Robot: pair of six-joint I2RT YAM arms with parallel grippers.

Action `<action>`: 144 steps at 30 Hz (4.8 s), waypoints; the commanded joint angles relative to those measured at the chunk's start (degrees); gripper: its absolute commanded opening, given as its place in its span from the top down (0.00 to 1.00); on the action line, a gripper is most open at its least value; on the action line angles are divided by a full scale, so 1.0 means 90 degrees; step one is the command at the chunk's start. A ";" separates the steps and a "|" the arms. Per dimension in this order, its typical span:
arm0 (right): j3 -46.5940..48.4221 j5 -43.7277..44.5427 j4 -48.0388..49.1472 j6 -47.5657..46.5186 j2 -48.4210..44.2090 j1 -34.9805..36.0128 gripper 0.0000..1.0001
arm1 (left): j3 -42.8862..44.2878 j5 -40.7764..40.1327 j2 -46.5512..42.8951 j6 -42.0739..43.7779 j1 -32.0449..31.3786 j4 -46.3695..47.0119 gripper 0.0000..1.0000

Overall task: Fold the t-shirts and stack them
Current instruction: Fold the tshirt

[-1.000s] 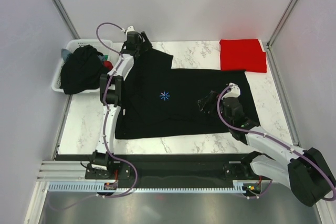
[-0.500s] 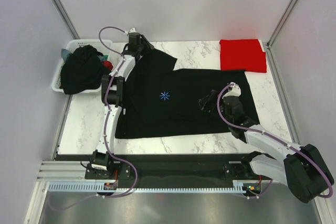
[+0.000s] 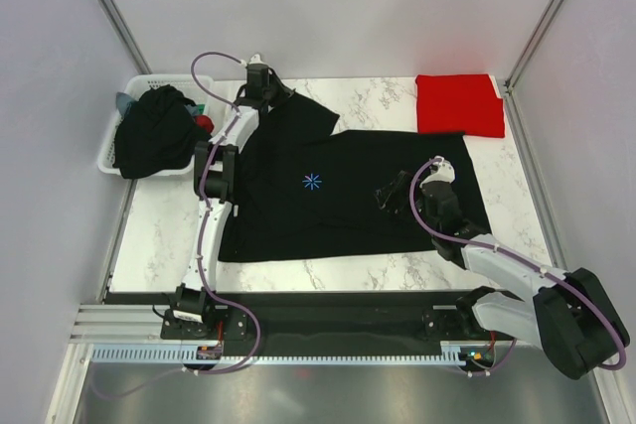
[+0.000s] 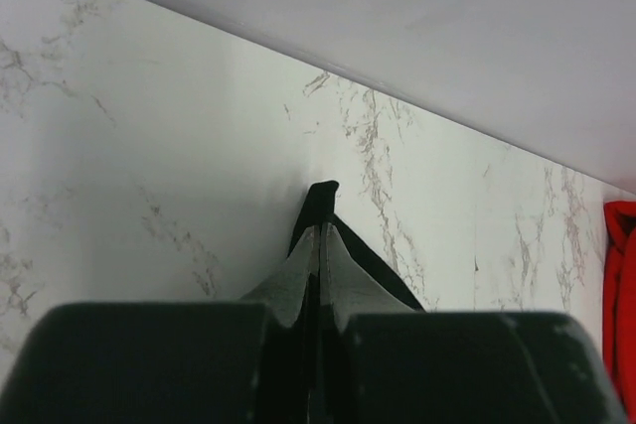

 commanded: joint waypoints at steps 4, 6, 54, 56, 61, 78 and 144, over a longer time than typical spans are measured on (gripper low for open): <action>0.0039 -0.0083 0.0332 0.0090 0.0022 -0.0049 0.02 | -0.0257 -0.0014 -0.0266 0.0020 0.0007 0.0283 0.61; 0.0058 -0.0093 0.0322 0.0080 0.0051 -0.0039 0.02 | -0.0238 0.0054 -0.0247 -0.0078 0.0007 0.0244 0.38; -0.0088 -0.0640 0.0586 0.0265 0.0217 -0.0557 0.02 | -0.0668 -0.1546 -0.1527 0.4071 -0.1233 -0.1288 0.04; -0.0088 -0.0640 0.0596 0.0265 0.0217 -0.0576 0.02 | -0.0619 -0.1684 -0.1380 0.4257 -0.1330 -0.1445 0.03; -0.0088 -0.0816 0.0615 0.0285 0.0236 -0.0576 0.02 | 0.0336 -0.1538 -0.0697 0.4151 -0.1282 -0.2011 0.00; 0.0000 -0.0972 0.0596 0.0304 0.0422 -0.0625 0.02 | 0.0758 -0.0073 -0.0276 0.3554 -0.1116 -0.3857 0.26; 0.8017 0.0181 -0.3409 -0.0946 0.6828 -0.4024 0.57 | -0.6068 -0.0277 -0.4485 0.2041 -0.1086 -0.0058 0.98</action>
